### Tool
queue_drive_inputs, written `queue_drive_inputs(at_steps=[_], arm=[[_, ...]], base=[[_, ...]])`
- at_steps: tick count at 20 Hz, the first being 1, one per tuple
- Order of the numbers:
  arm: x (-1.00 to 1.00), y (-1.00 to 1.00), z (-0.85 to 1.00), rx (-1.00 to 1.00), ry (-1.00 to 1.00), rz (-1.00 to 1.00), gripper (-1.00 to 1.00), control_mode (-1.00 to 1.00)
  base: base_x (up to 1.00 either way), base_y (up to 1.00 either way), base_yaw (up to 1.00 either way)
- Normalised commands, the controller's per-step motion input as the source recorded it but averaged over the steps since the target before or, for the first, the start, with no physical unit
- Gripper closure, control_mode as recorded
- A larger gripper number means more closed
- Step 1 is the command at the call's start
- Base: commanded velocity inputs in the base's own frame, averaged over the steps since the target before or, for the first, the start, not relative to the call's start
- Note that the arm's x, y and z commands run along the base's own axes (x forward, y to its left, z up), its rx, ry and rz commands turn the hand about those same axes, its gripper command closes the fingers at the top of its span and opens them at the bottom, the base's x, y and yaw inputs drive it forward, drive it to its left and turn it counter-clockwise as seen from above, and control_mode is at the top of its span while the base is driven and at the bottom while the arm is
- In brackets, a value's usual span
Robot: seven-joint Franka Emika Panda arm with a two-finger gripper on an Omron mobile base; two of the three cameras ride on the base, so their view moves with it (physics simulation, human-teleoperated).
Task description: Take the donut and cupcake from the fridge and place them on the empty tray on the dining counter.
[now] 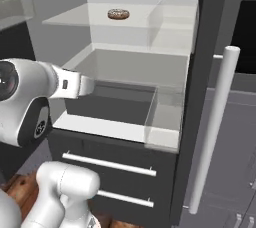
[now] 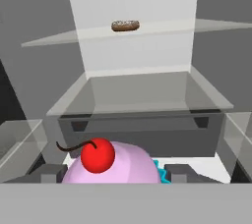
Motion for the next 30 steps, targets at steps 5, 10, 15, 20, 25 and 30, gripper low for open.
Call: queue_drive_inputs(at_steps=[5, 10, 15, 20, 25, 30], arm=[[0.0, 0.0, 0.0, 0.0, 0.0, 0.0, 1.0, 1.0], [0.0, 0.0, 0.0, 0.0, 0.0, 0.0, 1.0, 1.0], [0.0, 0.0, 0.0, 0.0, 0.0, 0.0, 1.0, 1.0], [0.0, 0.0, 0.0, 0.0, 0.0, 0.0, 1.0, 1.0], [0.0, 0.0, 0.0, 0.0, 0.0, 0.0, 1.0, 1.0], [0.0, 0.0, 0.0, 0.0, 0.0, 0.0, 1.0, 1.0]], base=[[-1.0, 0.03, 0.01], [-0.99, 0.11, -0.3], [-0.06, 0.02, -0.98], [-0.07, 0.6, -0.55], [-0.38, 0.78, -0.44], [-0.07, 0.0, -0.99]])
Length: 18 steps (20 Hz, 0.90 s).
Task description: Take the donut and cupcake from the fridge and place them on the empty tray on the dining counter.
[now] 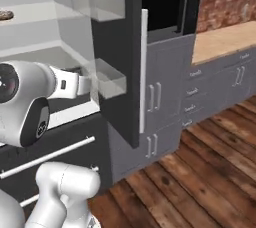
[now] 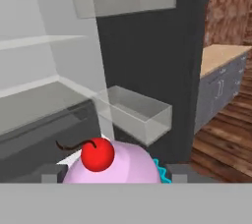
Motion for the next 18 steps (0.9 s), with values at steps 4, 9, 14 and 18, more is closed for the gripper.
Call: queue_drive_inputs(at_steps=[4, 9, 14, 18], arm=[[0.0, 0.0, 0.0, 0.0, 0.0, 0.0, 1.0, 1.0], [0.0, 0.0, 0.0, 0.0, 0.0, 0.0, 1.0, 1.0], [0.0, 0.0, 0.0, 0.0, 0.0, 0.0, 1.0, 1.0], [0.0, 0.0, 0.0, 0.0, 0.0, 0.0, 1.0, 1.0]], base=[[0.0, 0.0, -1.0], [0.06, -0.03, -0.71], [0.98, -0.5, -0.09], [1.0, -0.56, 0.0]])
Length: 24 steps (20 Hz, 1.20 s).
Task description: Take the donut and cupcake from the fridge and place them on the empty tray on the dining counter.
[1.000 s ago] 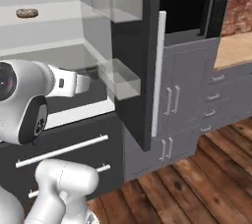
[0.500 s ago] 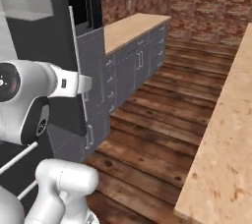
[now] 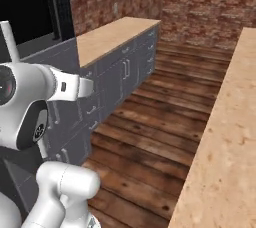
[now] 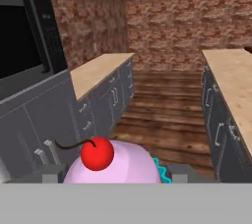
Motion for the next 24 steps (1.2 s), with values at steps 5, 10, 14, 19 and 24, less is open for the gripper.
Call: queue_drive_inputs(at_steps=[5, 10, 14, 19, 24], arm=[[0.0, 0.0, 0.0, 0.0, 0.0, 0.0, 1.0, 1.0], [0.0, 0.0, 0.0, 0.0, 0.0, 0.0, 1.0, 1.0], [0.0, 0.0, 0.0, 0.0, 0.0, 0.0, 1.0, 1.0], [0.0, 0.0, 0.0, 0.0, 0.0, 0.0, 1.0, 1.0], [0.0, 0.0, 0.0, 0.0, 0.0, 0.0, 1.0, 1.0]], base=[[1.0, -0.83, 0.0], [1.0, -0.98, 0.01], [1.0, -0.11, 0.0], [1.0, 0.62, 0.06], [0.91, -0.8, 0.07]])
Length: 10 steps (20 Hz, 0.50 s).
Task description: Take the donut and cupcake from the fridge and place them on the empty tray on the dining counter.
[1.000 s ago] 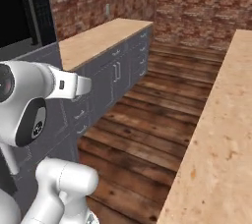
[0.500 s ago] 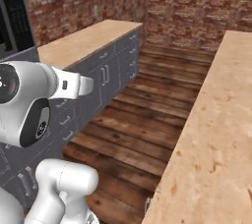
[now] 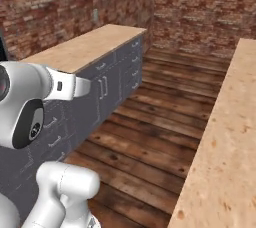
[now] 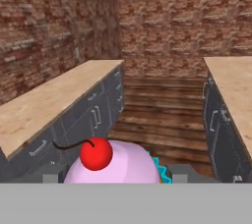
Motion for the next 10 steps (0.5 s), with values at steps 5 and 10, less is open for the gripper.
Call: queue_drive_inputs(at_steps=[5, 10], arm=[[0.0, 0.0, 0.0, 0.0, 0.0, 0.0, 1.0, 1.0], [0.0, 0.0, 0.0, 0.0, 0.0, 0.0, 1.0, 1.0]], base=[[0.53, -1.0, 0.03], [1.0, -0.41, 0.0]])
